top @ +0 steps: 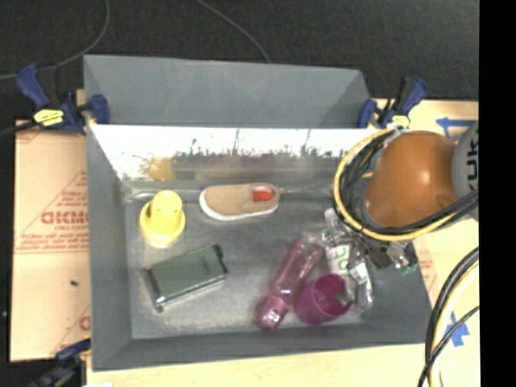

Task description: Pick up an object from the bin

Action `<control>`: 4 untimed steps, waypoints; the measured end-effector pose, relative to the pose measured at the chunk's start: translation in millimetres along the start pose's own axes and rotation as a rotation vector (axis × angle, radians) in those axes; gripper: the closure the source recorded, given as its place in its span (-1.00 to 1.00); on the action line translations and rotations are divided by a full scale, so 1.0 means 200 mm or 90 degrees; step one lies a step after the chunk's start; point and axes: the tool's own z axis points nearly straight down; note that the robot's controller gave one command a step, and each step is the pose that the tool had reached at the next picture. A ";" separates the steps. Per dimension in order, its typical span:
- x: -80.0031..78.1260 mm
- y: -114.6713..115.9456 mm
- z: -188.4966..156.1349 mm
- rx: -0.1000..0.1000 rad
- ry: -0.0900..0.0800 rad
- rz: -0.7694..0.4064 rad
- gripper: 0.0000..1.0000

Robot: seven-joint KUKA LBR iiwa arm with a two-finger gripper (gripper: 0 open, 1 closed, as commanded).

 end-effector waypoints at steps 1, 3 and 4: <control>-0.08 0.12 0.05 0.001 0.001 -0.097 -1.00; -0.34 -0.05 0.03 0.002 -0.003 0.012 -1.00; -0.37 -0.01 -0.01 0.001 -0.001 -0.031 -1.00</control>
Offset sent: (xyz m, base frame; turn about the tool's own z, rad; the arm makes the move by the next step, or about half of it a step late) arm 0.0326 -0.0251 0.0473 -0.0092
